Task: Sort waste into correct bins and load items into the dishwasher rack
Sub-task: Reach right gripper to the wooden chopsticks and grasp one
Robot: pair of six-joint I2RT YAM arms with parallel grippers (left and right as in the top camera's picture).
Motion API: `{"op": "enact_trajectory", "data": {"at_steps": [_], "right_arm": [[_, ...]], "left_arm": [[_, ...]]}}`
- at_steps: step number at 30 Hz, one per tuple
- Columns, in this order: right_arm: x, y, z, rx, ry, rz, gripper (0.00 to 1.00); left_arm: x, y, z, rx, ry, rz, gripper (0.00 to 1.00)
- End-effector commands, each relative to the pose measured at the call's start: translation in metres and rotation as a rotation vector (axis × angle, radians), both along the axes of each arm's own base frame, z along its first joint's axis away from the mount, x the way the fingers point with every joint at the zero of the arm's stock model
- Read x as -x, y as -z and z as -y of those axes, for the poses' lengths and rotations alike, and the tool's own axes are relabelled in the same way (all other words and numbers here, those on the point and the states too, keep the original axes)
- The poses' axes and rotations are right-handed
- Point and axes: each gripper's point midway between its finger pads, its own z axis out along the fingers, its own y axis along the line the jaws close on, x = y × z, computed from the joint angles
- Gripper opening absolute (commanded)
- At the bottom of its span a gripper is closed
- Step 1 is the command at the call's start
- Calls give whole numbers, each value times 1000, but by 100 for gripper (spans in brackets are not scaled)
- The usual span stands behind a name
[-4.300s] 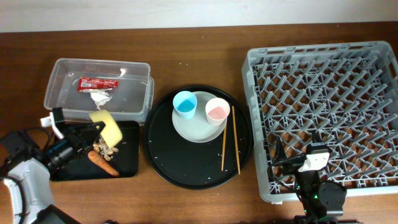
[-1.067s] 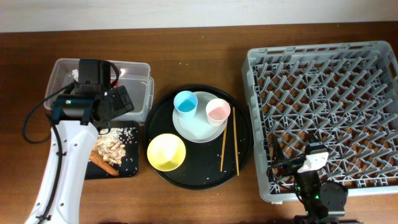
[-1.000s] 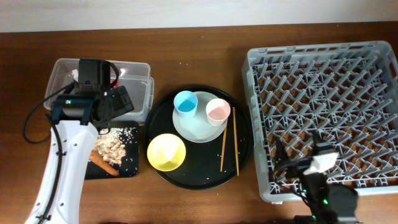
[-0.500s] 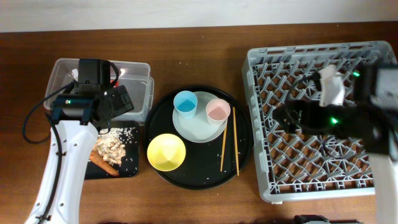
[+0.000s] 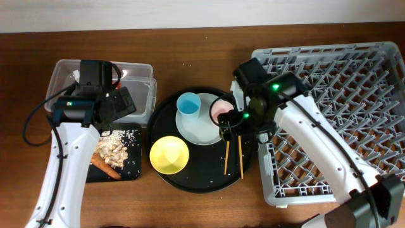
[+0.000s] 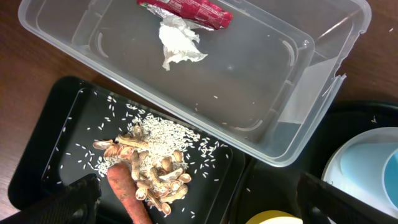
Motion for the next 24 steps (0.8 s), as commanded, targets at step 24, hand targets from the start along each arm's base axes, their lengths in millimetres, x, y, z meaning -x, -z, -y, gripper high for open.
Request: {"op": "enact_trajectory", "data": {"at_steps": [24], "right_arm": [[-8,131,36,172,197,74,22]], "left_arm": [[0,-7,-2,-1,-15,22,99]]}}
